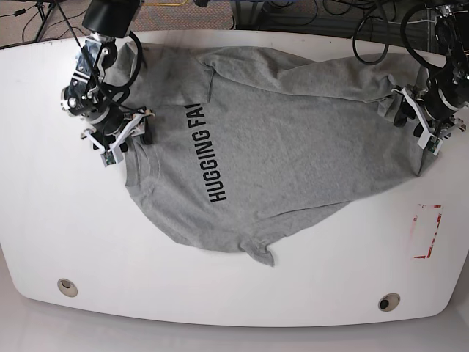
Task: Layout the t-shirt on the table in an organized manner, then fold the t-shirt properly
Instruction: 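Drag the shirt with both grippers to rotate and straighten it, then release the shirt and regrasp the sleeve edge with the right gripper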
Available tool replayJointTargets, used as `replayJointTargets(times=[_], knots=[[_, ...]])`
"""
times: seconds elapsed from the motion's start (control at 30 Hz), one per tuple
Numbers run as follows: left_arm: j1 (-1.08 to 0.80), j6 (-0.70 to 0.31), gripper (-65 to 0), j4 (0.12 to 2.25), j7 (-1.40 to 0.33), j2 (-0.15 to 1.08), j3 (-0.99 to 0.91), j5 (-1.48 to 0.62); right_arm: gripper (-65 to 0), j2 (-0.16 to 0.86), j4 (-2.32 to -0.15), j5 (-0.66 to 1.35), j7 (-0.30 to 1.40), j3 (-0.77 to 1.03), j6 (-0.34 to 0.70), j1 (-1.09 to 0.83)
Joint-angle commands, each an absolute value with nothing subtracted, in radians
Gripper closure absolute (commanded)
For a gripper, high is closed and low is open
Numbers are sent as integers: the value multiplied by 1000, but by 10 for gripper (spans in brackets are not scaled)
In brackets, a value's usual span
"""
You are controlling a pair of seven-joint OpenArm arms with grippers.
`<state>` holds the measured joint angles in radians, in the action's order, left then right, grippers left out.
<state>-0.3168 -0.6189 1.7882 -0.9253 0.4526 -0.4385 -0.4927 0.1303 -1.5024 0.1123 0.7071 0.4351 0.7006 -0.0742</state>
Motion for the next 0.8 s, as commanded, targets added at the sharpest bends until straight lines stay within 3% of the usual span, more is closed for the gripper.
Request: replayJointTargets(times=[0.0, 0.53, 0.77], knots=[[-297, -619, -293, 1788, -903, 472, -449, -506, -379, 136, -1557, 87, 759, 437, 698, -116], [-232, -619, -293, 1755, -903, 472, -449, -509, -379, 139, -1811, 77, 766, 435, 698, -176], [-197, -619, -294, 1753, -903, 464, -538, -510, -382, 140, -1819, 77, 857, 430, 698, -22]])
